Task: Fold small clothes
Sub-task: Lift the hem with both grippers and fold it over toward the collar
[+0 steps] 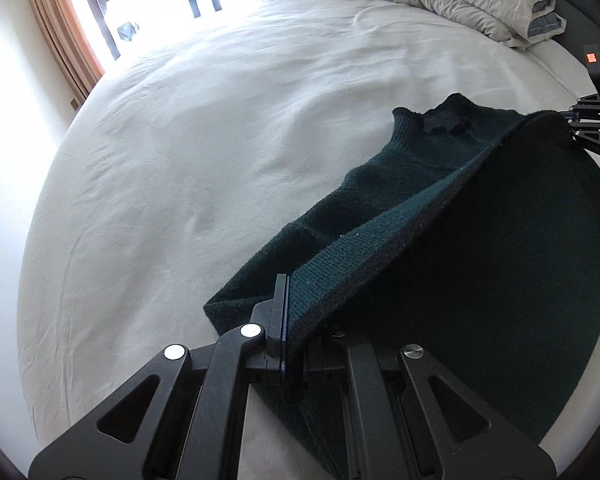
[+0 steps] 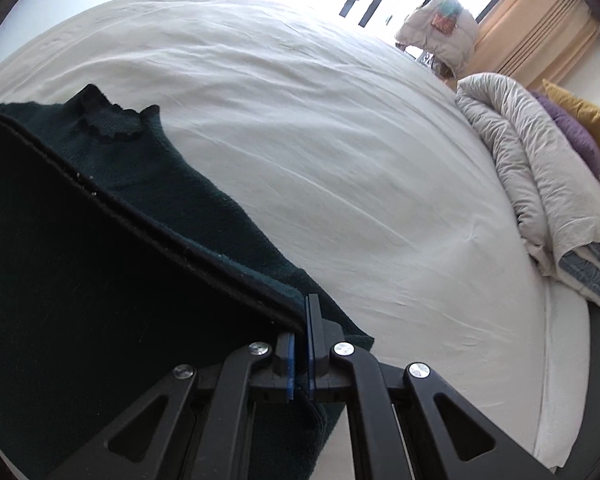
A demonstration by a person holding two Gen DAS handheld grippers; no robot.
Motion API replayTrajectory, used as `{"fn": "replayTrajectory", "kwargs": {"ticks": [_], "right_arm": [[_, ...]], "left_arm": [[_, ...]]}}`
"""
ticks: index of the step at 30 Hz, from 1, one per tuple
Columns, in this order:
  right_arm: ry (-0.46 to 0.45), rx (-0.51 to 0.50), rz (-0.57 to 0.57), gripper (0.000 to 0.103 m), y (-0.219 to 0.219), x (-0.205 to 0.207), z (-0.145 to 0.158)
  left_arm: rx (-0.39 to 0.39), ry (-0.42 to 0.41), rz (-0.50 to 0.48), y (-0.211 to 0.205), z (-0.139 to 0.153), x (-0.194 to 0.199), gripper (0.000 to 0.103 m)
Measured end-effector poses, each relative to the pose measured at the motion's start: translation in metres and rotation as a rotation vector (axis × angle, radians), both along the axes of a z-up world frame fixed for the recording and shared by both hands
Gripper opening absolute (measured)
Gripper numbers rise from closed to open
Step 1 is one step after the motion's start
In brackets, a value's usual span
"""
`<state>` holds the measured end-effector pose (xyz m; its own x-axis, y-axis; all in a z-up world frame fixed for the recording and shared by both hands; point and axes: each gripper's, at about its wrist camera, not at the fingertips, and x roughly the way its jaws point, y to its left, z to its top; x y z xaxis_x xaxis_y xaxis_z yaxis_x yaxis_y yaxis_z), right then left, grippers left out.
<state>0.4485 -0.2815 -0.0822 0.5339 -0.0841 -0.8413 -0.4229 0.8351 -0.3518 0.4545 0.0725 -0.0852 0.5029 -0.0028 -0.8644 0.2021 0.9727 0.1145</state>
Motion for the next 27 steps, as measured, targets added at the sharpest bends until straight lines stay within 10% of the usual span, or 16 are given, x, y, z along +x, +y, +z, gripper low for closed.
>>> {"fn": "replayTrajectory", "kwargs": {"ticks": [19, 22, 27], "right_arm": [[0.078, 0.130, -0.093, 0.004, -0.009, 0.030, -0.007], [0.074, 0.155, -0.122, 0.017, -0.011, 0.030, -0.003], [0.066, 0.148, -0.093, 0.006, -0.007, 0.028, -0.004]], "left_arm": [[-0.255, 0.134, 0.045, 0.033, -0.017, 0.048, 0.009], [-0.288, 0.123, 0.060, 0.040, -0.014, 0.046, 0.011], [-0.261, 0.081, 0.058, 0.039, -0.010, 0.037, 0.008]]}}
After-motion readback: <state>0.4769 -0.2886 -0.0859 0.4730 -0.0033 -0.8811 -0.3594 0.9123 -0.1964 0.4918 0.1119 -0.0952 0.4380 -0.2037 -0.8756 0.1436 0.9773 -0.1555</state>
